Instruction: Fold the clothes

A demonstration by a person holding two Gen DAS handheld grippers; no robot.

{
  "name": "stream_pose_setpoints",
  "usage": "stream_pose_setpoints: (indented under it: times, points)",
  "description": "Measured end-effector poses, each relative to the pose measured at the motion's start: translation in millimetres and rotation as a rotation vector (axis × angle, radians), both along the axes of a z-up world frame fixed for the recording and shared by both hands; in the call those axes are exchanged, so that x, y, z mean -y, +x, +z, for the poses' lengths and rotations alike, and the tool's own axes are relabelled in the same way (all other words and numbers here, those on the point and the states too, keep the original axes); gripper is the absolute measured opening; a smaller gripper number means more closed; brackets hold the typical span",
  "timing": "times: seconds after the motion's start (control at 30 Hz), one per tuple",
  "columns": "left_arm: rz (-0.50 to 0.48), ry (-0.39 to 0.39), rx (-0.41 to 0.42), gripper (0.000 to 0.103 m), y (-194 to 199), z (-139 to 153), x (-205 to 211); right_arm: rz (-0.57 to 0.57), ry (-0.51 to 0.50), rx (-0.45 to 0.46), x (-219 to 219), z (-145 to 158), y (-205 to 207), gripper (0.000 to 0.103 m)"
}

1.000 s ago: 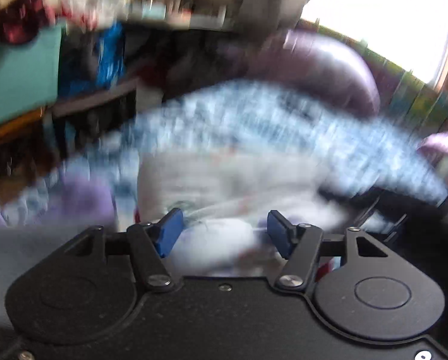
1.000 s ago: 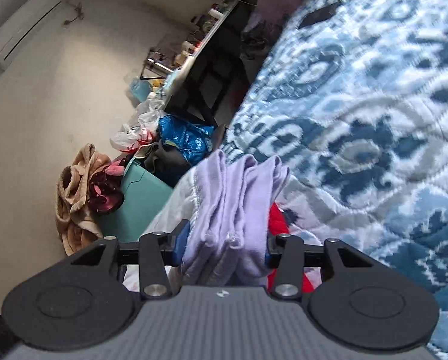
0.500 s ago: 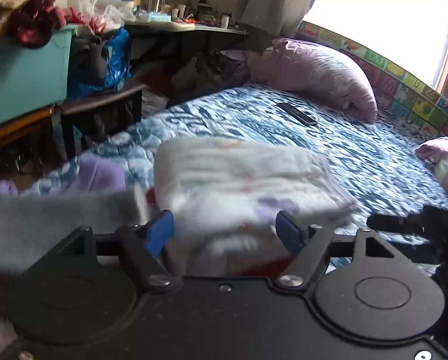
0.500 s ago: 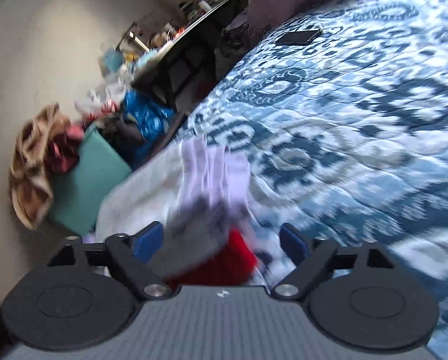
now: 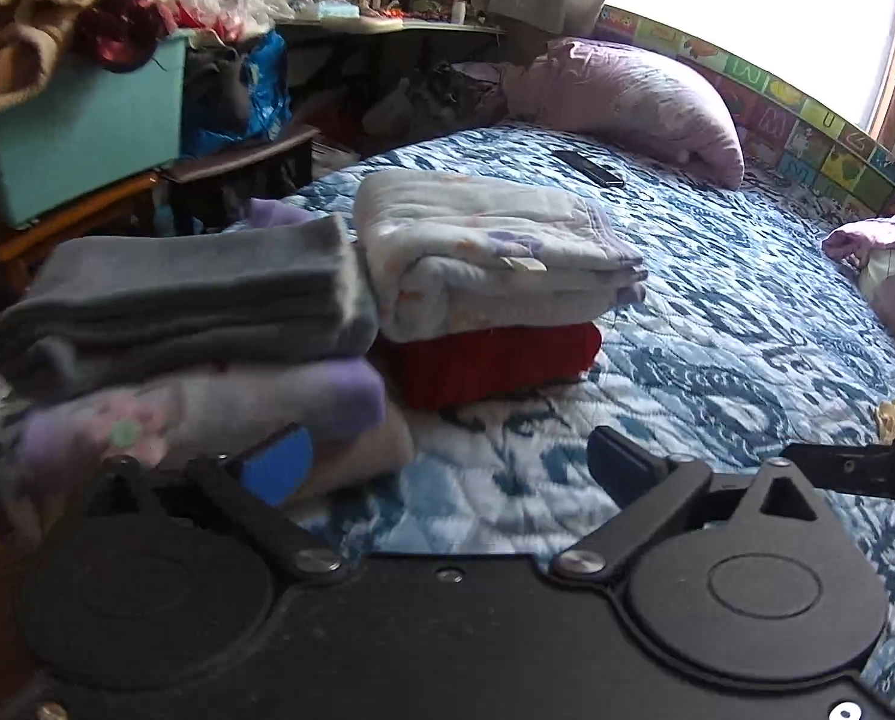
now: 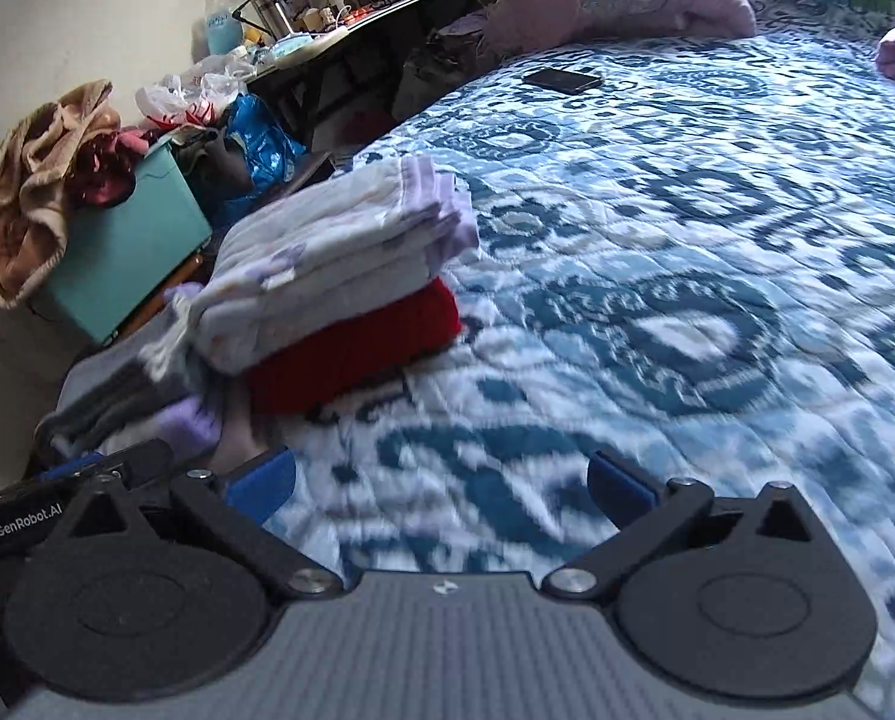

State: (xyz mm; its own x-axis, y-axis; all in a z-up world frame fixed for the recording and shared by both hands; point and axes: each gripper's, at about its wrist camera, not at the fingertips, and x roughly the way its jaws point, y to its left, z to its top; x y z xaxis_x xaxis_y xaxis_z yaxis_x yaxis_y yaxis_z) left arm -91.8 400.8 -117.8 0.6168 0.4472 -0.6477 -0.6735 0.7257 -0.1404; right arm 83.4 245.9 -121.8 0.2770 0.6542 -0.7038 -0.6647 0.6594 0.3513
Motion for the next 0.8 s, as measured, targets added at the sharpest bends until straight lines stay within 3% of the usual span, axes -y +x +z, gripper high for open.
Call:
stream_pose_setpoints:
  times: [0.3,0.53,0.8]
  points:
    - [-0.03,0.022,0.021,0.103,-41,35,53,0.006,-0.041,0.088,41,29,-61,0.103]
    - [-0.037,0.162,-0.039,0.103,-55,53,96,-0.001,-0.066,0.147,67,48,-95,0.103]
    - [0.001,0.285,-0.039,0.103,-65,83,118,-0.01,-0.055,0.235,74,79,-111,0.103]
